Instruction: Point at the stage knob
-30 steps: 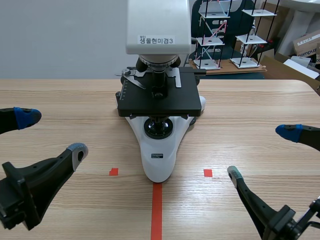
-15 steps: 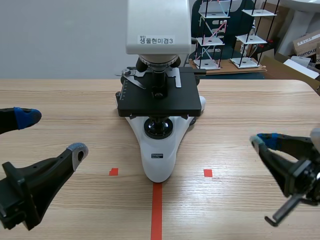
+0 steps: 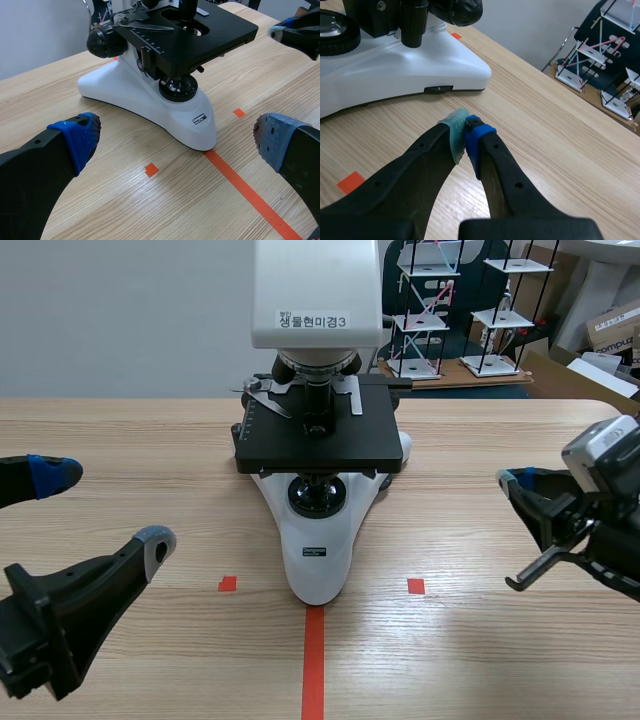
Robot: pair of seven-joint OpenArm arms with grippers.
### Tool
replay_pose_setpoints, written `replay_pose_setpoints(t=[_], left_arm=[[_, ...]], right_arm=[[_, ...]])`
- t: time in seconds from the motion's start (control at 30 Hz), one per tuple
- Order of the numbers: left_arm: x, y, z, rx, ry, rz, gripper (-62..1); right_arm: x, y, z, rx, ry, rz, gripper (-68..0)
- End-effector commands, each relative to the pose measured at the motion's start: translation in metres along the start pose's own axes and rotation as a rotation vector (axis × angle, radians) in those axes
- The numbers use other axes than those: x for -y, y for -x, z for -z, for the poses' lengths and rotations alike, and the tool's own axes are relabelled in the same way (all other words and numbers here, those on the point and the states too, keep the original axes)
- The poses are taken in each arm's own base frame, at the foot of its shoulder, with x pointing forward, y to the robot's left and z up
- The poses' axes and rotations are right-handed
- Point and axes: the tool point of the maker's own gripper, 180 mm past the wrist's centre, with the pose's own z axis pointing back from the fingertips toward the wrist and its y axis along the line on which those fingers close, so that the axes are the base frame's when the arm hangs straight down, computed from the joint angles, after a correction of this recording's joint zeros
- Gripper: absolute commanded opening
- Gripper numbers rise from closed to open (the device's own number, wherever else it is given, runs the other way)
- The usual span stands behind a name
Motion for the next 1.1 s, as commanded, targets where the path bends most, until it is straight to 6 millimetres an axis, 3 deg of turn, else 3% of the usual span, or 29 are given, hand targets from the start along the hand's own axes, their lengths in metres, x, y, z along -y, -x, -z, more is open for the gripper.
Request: replay_pose_setpoints(t=[0.0, 0.23, 0.6, 0.8, 1.07], left_arm=[[0.001, -0.01, 0.001, 0.034, 0.001, 0.0, 1.4], [0.001, -0.01, 0.001, 0.034, 0.001, 0.0, 1.4], [0.001, -0.01, 0.001, 0.034, 0.001, 0.0, 1.4], [0.001, -0.01, 0.001, 0.034, 0.001, 0.0, 1.4], [0.001, -0.01, 0.001, 0.034, 0.001, 0.0, 1.4]], right_arm=[[0.005, -0.02, 0.012, 0.073, -0.013, -0.001, -67.6], [0.007, -0.019, 0.046, 0.088, -0.027, 0.008, -67.6], [-0.012, -0.016, 0.079, 0.114, -0.094, -0.031, -67.6], [-0.009, -0.026, 0.091, 0.147, -0.089, -0.027, -67.6], [-0.014, -0.035, 0.09, 0.199, -0.107, -0.035, -67.6]])
